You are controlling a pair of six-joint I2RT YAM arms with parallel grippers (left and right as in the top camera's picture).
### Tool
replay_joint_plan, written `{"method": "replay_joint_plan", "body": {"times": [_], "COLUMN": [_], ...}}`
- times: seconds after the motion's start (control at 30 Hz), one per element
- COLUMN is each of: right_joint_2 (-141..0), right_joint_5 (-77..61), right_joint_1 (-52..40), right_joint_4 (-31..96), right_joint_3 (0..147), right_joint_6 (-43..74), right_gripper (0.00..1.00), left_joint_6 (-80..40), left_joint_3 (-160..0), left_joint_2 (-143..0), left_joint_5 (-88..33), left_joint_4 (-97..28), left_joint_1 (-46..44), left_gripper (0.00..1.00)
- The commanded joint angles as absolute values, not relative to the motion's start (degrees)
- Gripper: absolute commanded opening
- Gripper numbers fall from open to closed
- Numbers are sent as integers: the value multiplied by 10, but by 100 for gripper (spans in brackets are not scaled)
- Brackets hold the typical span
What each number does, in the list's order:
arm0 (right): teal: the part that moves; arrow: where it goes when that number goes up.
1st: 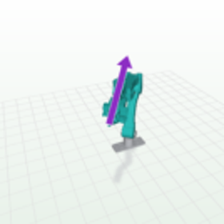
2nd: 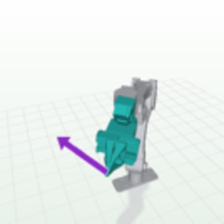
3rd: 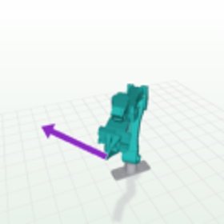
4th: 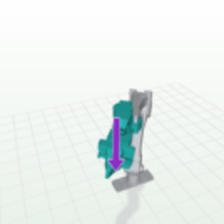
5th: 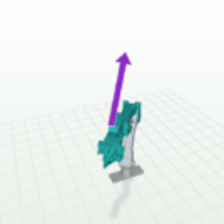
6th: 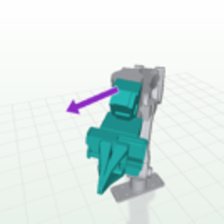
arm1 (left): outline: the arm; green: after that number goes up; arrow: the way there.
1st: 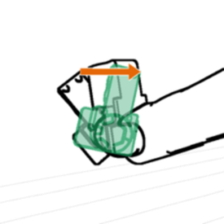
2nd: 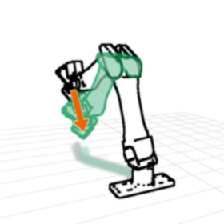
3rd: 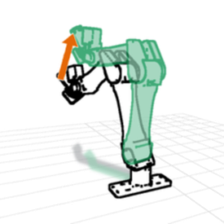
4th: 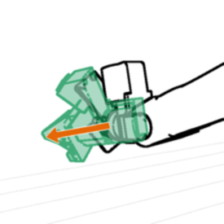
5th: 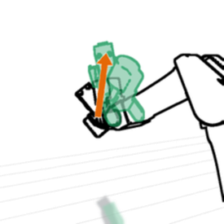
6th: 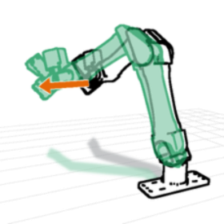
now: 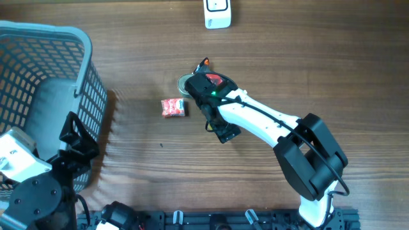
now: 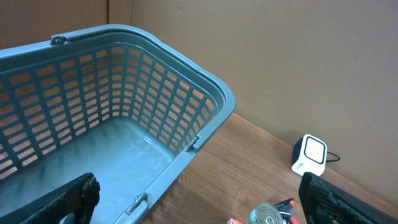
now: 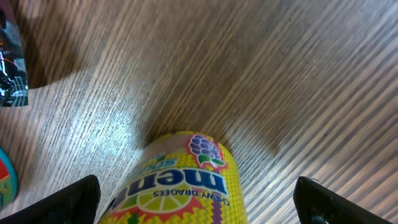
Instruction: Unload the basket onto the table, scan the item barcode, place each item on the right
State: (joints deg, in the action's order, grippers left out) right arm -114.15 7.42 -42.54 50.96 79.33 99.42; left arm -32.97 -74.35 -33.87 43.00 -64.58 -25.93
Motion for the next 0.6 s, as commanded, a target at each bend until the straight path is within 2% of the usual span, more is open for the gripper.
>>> {"method": "replay_joint_plan", "body": {"times": [0.0, 0.27, 0.37, 0.5, 0.57], "right_joint_2": [-1132, -1132, -1132, -1132, -1132], "right_joint_5": [112, 116, 107, 37, -15], "right_joint_1": [-423, -423, -423, -421, -416], "right_joint_4": [493, 481, 482, 482, 489], "right_joint_3": [796, 817, 845, 874, 874], "right_joint_6": [888, 681, 568, 408, 372], "right_gripper": [100, 100, 100, 100, 100], "left_joint_6": [-339, -339, -339, -339, -339], "left_joint_3": [-741, -741, -741, -741, -741], "left_joint_2": [-340, -340, -340, -340, -340], "left_joint_5": [427, 427, 427, 427, 427], "left_joint_4": [-650, -651, -655, -656, -656], "left_joint_1": [-262, -262, -262, -262, -262], "left_gripper": [100, 100, 100, 100, 100]}}
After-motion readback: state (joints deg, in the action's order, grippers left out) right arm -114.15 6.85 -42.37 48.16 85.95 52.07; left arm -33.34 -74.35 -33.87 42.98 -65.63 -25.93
